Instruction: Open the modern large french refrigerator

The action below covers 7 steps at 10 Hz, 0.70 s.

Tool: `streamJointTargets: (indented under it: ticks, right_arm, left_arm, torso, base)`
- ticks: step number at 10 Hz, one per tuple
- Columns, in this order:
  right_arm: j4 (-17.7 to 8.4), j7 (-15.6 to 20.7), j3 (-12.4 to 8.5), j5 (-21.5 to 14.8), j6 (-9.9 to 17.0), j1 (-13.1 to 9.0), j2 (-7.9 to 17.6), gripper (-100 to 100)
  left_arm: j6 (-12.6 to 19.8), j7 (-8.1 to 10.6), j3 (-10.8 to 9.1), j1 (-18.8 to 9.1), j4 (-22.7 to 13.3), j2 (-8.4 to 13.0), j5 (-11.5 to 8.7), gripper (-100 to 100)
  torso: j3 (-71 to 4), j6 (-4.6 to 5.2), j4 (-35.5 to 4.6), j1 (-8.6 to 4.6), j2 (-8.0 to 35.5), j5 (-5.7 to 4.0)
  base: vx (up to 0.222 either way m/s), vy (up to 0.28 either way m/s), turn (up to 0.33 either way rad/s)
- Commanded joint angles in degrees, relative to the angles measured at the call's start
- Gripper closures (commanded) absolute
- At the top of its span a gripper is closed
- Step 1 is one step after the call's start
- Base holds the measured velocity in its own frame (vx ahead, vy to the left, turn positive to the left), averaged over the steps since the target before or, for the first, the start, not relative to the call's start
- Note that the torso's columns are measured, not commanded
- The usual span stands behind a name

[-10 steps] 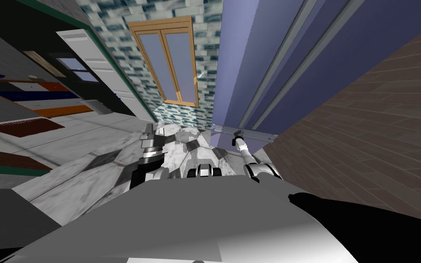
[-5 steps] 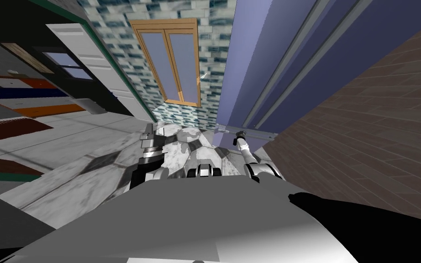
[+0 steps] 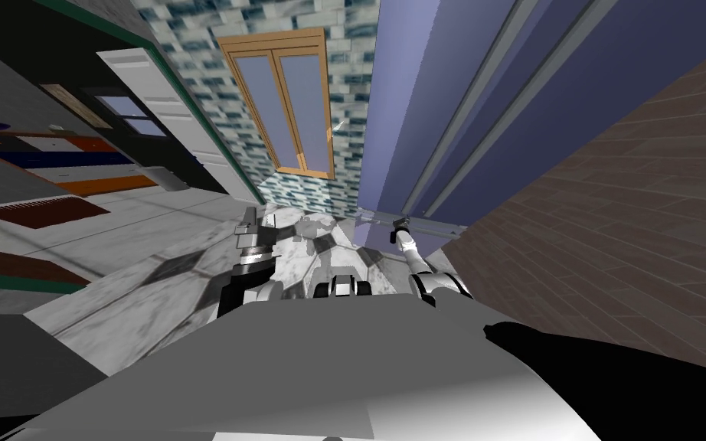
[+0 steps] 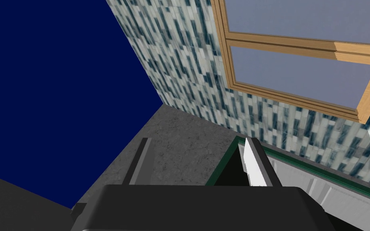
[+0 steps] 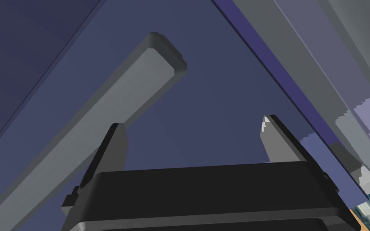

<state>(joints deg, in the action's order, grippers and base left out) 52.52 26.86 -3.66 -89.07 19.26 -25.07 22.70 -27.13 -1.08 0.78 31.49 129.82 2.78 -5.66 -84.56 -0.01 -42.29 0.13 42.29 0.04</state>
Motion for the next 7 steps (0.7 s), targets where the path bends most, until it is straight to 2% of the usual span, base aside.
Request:
streamJointTargets:
  ticks: [1,7]
  right_arm:
    - [1.0,0.6,0.6,0.5,-1.9,-0.1,-0.1,-100]
    - [2.3,0.2,2.7,0.3,-6.1,-0.8,0.2,-100]
  left_arm:
    - [0.0,0.0,0.0,0.0,0.0,0.0,0.0,0]
    - [0.0,0.0,0.0,0.0,0.0,0.0,0.0,0]
  torso:
    - [0.0,0.01,0.0,-0.06,0.0,-0.02]
    - [0.0,0.01,0.0,-0.12,0.1,-0.05]
  base:
    - [0.029,-0.193,0.055]
    - [0.021,-0.207,0.067]
